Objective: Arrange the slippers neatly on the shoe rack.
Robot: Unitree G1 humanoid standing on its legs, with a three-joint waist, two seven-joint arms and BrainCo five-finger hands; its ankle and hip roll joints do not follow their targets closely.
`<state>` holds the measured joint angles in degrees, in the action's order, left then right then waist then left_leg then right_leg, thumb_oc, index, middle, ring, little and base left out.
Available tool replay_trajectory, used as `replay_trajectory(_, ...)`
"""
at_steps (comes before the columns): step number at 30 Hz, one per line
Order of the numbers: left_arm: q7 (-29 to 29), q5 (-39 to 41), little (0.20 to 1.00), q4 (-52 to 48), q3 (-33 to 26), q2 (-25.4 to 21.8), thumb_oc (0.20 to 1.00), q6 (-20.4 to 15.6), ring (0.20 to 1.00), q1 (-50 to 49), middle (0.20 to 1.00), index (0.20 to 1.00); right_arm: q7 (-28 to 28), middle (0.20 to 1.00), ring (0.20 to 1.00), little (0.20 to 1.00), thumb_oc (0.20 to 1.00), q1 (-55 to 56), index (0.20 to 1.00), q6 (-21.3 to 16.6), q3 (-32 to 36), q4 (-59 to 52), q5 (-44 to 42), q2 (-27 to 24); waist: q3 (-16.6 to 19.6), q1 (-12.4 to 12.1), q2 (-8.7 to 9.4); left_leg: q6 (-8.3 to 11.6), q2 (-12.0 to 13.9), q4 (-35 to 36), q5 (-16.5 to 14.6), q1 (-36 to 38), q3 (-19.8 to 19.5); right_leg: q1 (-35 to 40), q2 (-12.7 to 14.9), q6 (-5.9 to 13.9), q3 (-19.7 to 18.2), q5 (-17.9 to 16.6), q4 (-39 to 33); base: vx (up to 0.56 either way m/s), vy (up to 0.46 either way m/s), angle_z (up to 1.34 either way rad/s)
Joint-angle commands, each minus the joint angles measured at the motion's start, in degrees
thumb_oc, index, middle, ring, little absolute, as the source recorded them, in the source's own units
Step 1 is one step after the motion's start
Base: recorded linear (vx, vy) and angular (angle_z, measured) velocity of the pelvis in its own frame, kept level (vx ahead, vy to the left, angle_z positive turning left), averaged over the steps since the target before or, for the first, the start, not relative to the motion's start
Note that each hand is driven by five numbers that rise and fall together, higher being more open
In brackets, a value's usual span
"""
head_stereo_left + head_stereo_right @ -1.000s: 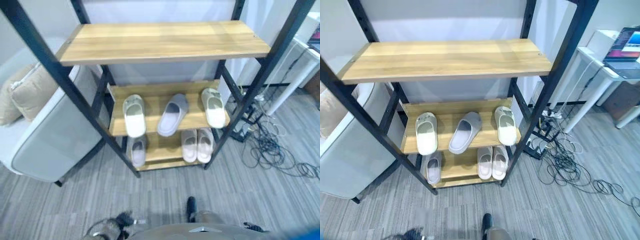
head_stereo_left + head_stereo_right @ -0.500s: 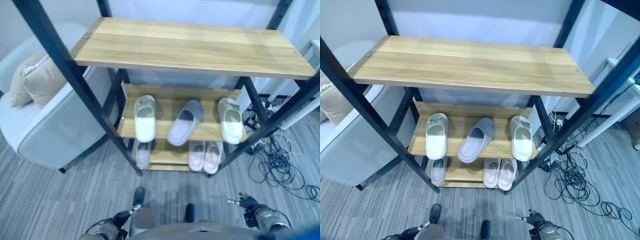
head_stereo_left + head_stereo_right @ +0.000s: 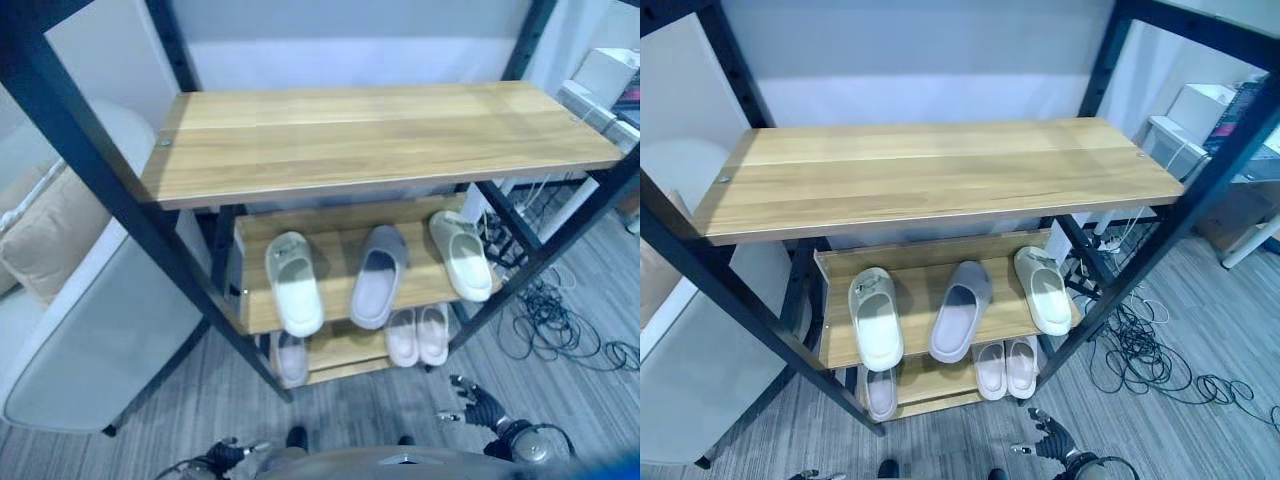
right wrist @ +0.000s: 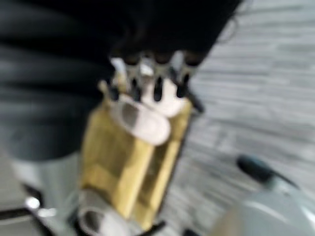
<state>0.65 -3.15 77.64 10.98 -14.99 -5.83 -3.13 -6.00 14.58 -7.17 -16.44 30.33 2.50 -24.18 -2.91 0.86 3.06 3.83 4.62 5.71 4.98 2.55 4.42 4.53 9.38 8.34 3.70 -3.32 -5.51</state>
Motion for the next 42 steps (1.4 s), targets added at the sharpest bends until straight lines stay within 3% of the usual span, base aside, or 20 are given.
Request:
replay_trajectory(1, 0.3, -2.6, 1.000, 0.4, 0.8, 1.1, 1.000, -1.1, 1.000, 0.6, 1.000, 1.000, -0.3, 1.000, 1.000, 1.000, 1.000, -0.1, 1.000, -4.4, 0.7, -9.8, 2.5, -5.3, -1.8, -1.0, -0.37, -1.00, 1.7, -2.4, -4.3, -1.9, -1.8, -2.8, -0.8, -0.71, -1.9, 3.9, 5.6, 0.02, 0.003, -0.09)
replay_trajectory(7, 0.4, -5.2, 1.000, 0.9, 1.6, 3.0, 1.000, -1.7, 1.000, 1.0, 1.000, 1.000, -3.0, 1.000, 1.000, 1.000, 1.000, 3.2, 1.000, -6.5, -2.1, -21.5, 8.9, -9.4, -1.5, -0.8, -0.85, -0.65, 2.2, -1.1, -4.1, -1.1, -1.7, -2.2, -1.0, -0.47, -1.3, 3.5, 4.2, 0.01, 0.007, -0.08)
replay_trajectory(13, 1.8, -5.9, 1.000, -0.2, 3.0, 3.8, 1.000, -2.3, 1.000, 2.3, 1.000, 1.000, -3.7, 1.000, 1.000, 1.000, 1.000, 3.8, 1.000, -9.2, -4.1, -31.8, 10.0, -12.6, -1.1, -0.3, -0.73, -0.50, 2.3, -0.7, -4.1, -1.4, -1.6, -2.2, -1.2, -0.12, -0.9, 3.2, 3.5, -0.01, 0.000, 0.04)
replay_trajectory(15, 2.3, -6.9, 1.000, -1.6, 4.4, 3.8, 1.000, -3.0, 1.000, 2.3, 1.000, 1.000, -1.7, 1.000, 1.000, 1.000, 1.000, 3.2, 1.000, -11.7, -3.7, -38.4, 11.8, -15.6, -1.3, -0.2, -0.94, -0.54, 2.2, -0.7, -3.7, -1.8, -1.7, -2.6, -0.9, 0.09, -0.8, 2.9, 3.7, 0.00, 0.009, -0.05)
replay_trajectory(19, 2.7, -7.6, 1.000, -3.6, 6.7, 3.2, 1.000, -3.4, 1.000, 2.6, 1.000, 1.000, 3.4, 1.000, 1.000, 1.000, 1.000, -1.0, 1.000, -11.5, -0.6, -41.4, 13.3, -17.4, -2.7, -0.4, -1.74, -0.57, 2.1, -0.7, -3.9, -2.5, -2.0, -3.7, -0.5, 0.45, -0.5, 3.6, 4.7, -0.04, 0.001, 0.02)
replay_trajectory(25, 3.3, -4.7, 1.000, -7.1, 11.0, 2.8, 1.000, -4.3, 1.000, 5.0, 1.000, 1.000, 17.9, 1.000, 1.000, 1.000, 1.000, -18.2, 1.000, -7.5, 7.2, -32.5, 16.3, -18.5, -9.2, -1.7, -4.74, -1.27, 1.3, -2.2, -2.2, -8.8, -3.6, -10.7, 0.1, 0.02, -0.7, 3.1, 8.2, -0.19, 0.015, 0.01)
replay_trajectory(29, 3.1, -3.4, 1.000, -7.7, 14.3, 2.6, 1.000, -4.6, 1.000, 7.5, 1.000, 1.000, 25.9, 1.000, 1.000, 1.000, 1.000, -36.1, 1.000, -5.1, 6.2, -20.3, 15.3, -19.2, -13.0, -3.7, -6.79, -1.41, 0.9, -4.9, -1.4, -14.9, -4.6, -16.2, 0.1, -0.31, -1.3, 3.1, 11.1, -0.14, -0.006, -0.07)
replay_trajectory(33, 3.0, -3.1, 1.000, -7.8, 17.6, 2.9, 1.000, -5.0, 1.000, 8.4, 1.000, 1.000, 30.8, 1.000, 1.000, 1.000, 1.000, -50.3, 1.000, -4.5, 3.3, -10.5, 14.1, -19.8, -14.5, -5.7, -8.56, -1.15, 1.0, -4.9, -0.1, -18.6, -5.3, -19.6, 0.1, -0.37, -1.1, 3.2, 12.1, -0.02, -0.024, 0.20)
replay_trajectory(42, 4.5, -2.3, 1.000, -11.2, 19.8, 2.0, 1.000, -6.3, 1.000, 10.0, 1.000, 1.000, 35.2, 1.000, 1.000, 1.000, 1.000, -63.8, 1.000, -4.3, 1.6, -9.7, 15.5, -23.2, -15.2, -7.7, -9.58, -0.87, 0.5, -4.2, 0.7, -22.5, -7.3, -23.0, 0.0, -0.51, 0.1, 4.7, 14.1, 0.06, -0.036, 0.10)
